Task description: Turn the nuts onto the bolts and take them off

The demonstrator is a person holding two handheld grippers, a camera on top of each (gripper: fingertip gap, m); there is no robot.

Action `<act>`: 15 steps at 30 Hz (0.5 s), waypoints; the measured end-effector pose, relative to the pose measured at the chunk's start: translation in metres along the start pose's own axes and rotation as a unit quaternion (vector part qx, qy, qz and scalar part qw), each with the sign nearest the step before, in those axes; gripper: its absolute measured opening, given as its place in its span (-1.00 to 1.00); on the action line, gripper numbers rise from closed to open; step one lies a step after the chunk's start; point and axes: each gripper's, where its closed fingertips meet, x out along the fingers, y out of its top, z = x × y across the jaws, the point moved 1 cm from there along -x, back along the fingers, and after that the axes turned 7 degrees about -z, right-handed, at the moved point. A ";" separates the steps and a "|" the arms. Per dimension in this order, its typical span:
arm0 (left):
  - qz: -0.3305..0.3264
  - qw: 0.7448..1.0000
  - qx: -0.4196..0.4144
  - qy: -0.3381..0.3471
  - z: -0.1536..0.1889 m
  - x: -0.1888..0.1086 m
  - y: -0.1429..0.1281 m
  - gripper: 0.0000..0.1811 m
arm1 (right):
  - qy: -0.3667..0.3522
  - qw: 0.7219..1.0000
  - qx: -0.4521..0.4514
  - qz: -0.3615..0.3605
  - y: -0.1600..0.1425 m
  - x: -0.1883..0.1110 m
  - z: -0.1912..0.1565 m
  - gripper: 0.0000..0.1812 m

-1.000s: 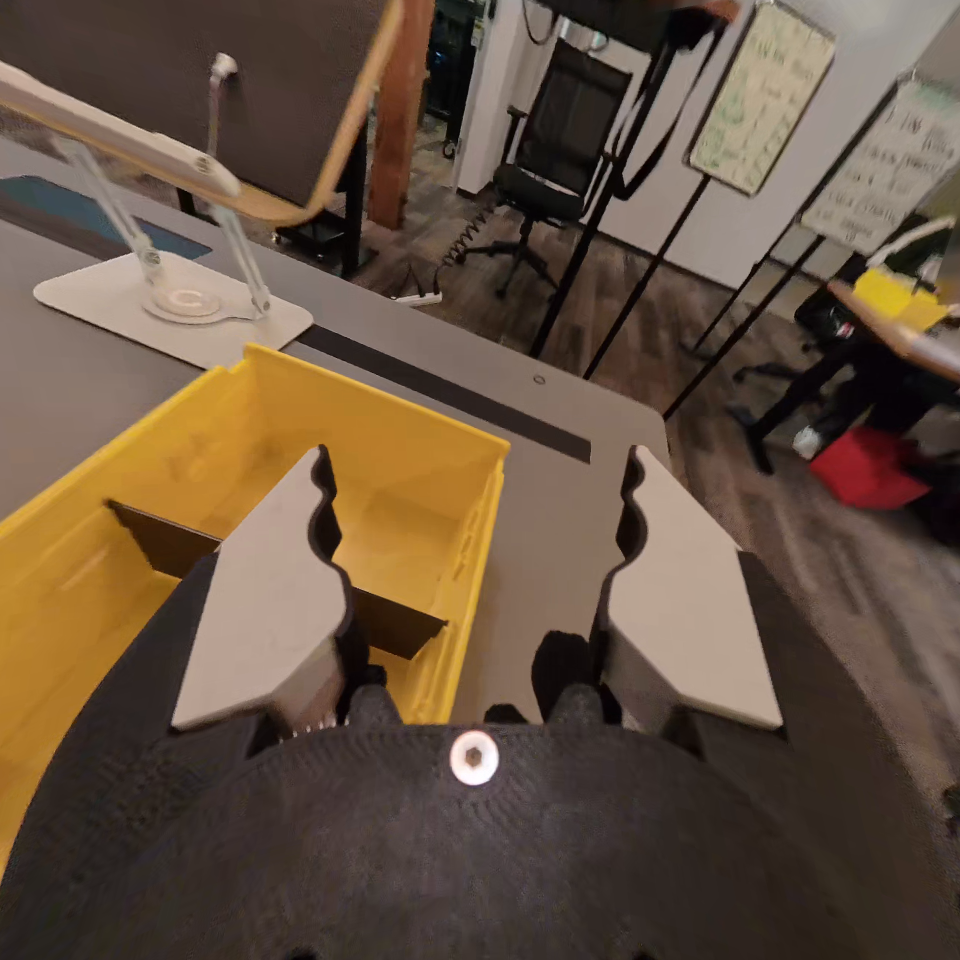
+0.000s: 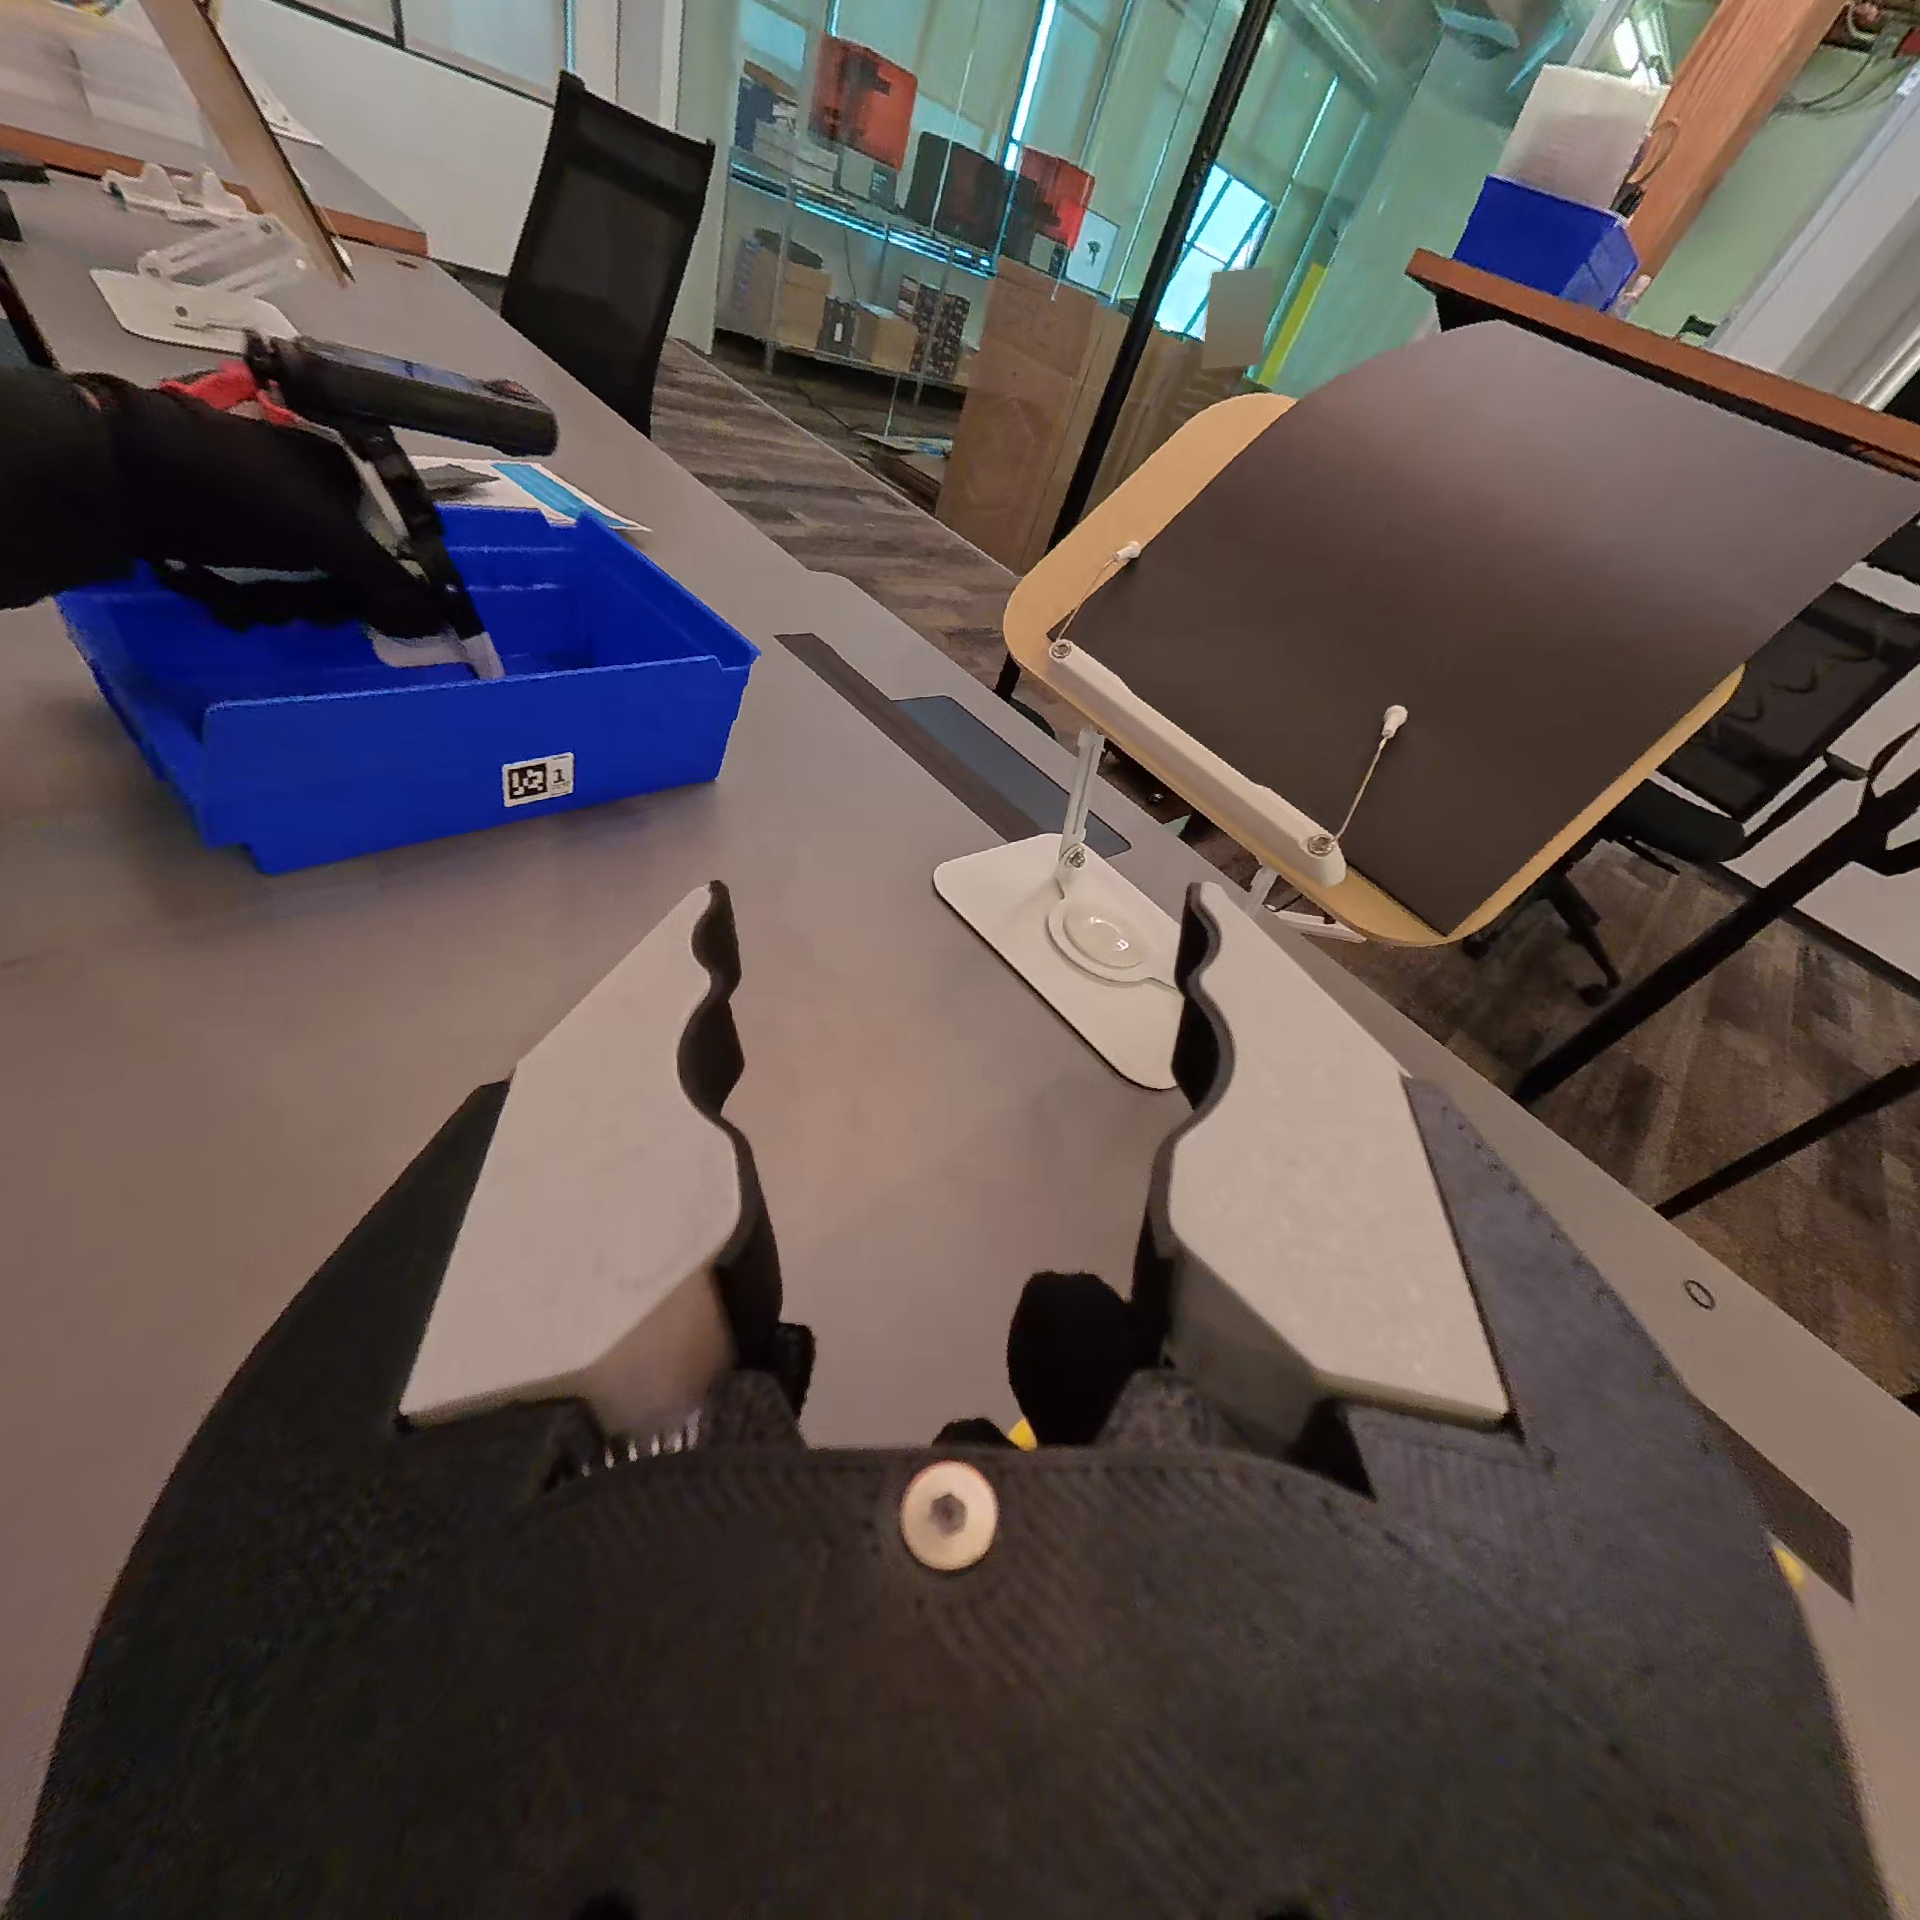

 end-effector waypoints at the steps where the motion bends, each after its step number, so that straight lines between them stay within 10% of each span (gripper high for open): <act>1: 0.001 1.000 0.010 0.001 0.002 0.001 0.004 -0.90 | 0.004 1.000 0.002 0.001 -0.001 0.001 -0.001 -0.08; 15: -0.025 0.995 0.097 0.010 0.019 0.014 0.005 -0.70 | 0.026 1.000 0.014 0.007 -0.001 0.007 -0.011 -0.08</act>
